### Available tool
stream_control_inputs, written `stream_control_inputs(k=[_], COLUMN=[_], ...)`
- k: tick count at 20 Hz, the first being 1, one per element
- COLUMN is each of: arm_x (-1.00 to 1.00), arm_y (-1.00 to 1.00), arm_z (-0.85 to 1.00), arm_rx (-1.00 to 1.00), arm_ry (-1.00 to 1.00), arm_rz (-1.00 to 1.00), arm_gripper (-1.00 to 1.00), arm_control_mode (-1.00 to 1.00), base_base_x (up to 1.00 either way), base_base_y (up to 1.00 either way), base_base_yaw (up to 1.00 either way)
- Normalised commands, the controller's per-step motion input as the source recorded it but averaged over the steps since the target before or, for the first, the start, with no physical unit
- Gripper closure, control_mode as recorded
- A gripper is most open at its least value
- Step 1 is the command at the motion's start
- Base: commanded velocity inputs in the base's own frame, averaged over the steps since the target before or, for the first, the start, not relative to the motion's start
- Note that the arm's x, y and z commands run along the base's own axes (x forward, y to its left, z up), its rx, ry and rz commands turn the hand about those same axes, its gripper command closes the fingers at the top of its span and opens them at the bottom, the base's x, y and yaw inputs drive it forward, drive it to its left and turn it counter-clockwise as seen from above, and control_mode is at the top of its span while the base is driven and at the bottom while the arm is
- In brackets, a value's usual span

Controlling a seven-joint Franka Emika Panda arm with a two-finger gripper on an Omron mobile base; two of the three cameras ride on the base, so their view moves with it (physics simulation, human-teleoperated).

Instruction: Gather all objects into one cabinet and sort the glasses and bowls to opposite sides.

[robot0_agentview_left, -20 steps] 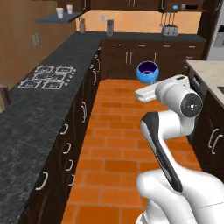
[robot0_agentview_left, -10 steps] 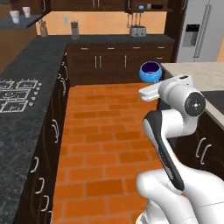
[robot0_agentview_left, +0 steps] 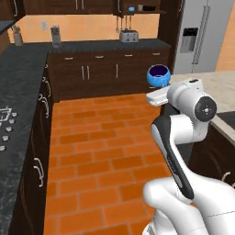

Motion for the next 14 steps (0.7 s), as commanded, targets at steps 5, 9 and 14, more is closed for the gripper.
stream_control_inputs(k=[5,9,14], arm_x=[0.00,0.00,0.00], arm_y=[0.00,0.00,0.00], arm_z=[0.00,0.00,0.00], arm_rx=[0.00,0.00,0.00], arm_ry=[0.00,0.00,0.00], arm_rz=[0.00,0.00,0.00], arm_gripper=[1.00,1.00,1.00], arm_control_mode=[1.00,1.00,1.00], base_base_x=[1.00,1.00,1.00], base_base_y=[-0.01,0.00,0.00], base_base_yaw=[-0.22,-0.19,-0.18])
